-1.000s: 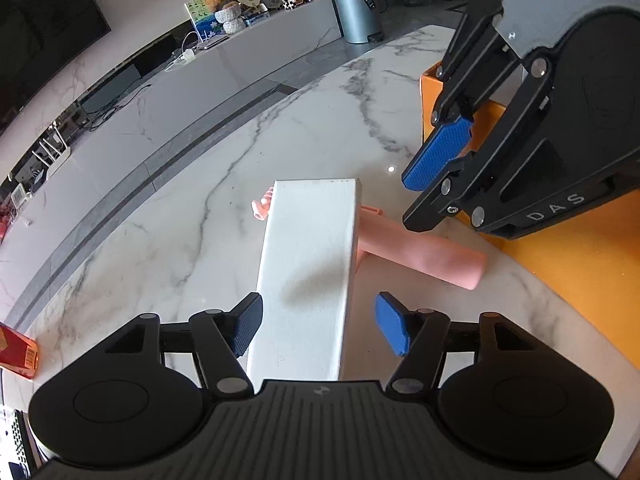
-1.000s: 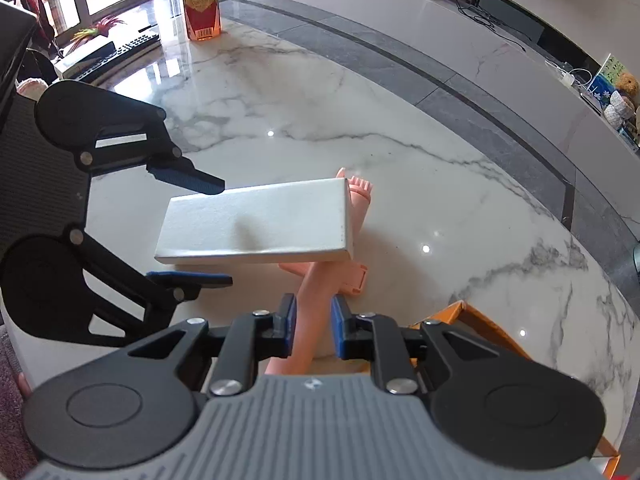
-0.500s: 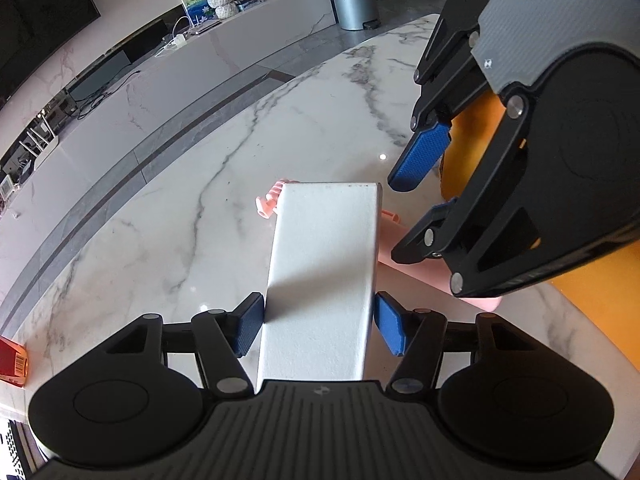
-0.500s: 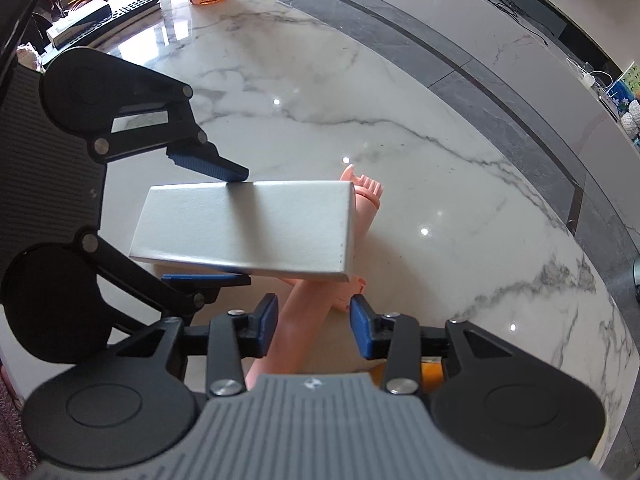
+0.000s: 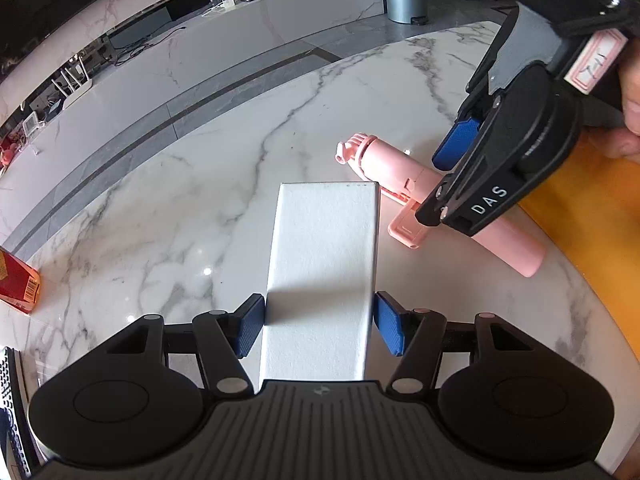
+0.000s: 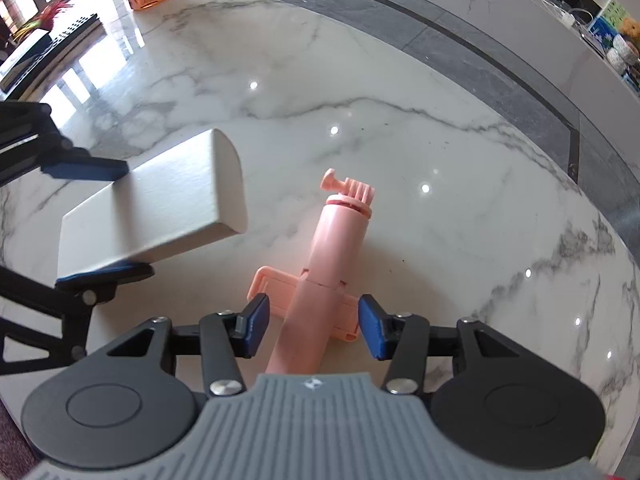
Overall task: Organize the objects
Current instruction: 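Grasp the white foam block with the left gripper while the right grasps the pink toy gun, then carry the white foam block and pink toy gun over the orange box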
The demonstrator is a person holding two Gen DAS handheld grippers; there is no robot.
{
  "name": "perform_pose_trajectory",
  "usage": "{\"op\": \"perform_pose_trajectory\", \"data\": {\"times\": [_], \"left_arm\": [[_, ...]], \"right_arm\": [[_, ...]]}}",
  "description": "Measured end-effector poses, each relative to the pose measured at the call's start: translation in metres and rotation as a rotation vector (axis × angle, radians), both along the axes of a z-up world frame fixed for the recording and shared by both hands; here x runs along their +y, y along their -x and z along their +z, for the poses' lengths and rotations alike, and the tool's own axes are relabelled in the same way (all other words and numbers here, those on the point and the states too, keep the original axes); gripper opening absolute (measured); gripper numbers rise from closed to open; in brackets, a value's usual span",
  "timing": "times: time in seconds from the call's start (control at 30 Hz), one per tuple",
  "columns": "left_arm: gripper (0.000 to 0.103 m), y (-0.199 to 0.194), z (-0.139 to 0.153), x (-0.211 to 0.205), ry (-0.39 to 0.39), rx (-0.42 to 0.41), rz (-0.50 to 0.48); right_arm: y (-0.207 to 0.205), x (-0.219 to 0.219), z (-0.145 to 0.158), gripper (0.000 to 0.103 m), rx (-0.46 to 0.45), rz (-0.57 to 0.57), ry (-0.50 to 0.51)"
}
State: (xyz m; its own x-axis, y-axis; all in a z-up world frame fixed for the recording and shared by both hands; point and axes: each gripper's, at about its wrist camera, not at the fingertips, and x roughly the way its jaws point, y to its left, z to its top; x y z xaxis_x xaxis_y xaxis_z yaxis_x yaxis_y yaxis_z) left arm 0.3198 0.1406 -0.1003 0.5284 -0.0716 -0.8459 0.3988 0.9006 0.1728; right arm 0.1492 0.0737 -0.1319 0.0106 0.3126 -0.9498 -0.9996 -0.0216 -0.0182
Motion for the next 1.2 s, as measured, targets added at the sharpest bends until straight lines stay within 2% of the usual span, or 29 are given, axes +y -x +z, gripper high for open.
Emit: {"op": "perform_pose_trajectory", "data": {"times": [0.1,0.2,0.4,0.57,0.73,1.0,1.2], "left_arm": [[0.070,0.001,-0.001,-0.001,0.011,0.000,-0.006],[0.070,0.003,-0.002,-0.001,0.017,0.002,-0.006],[0.069,0.012,0.005,0.004,0.030,-0.004,0.026],[0.069,0.028,0.021,0.012,0.029,-0.014,0.050],[0.069,0.048,0.049,0.012,0.032,-0.035,0.051],[0.069,0.085,0.091,-0.037,-0.006,-0.115,-0.090],[0.069,0.099,0.111,-0.109,-0.044,-0.176,-0.268]], "right_arm": [[-0.006,0.004,-0.007,0.041,0.043,-0.054,0.032],[-0.006,0.003,-0.007,0.032,0.050,-0.073,0.018],[0.005,-0.007,-0.003,0.029,0.034,-0.061,-0.010],[0.017,-0.027,0.021,0.029,0.055,-0.032,-0.071],[0.026,-0.052,0.062,0.029,0.091,-0.009,-0.150],[0.021,-0.136,0.137,0.029,0.070,0.010,-0.273],[-0.016,-0.220,0.164,0.029,-0.010,-0.030,-0.307]]}}
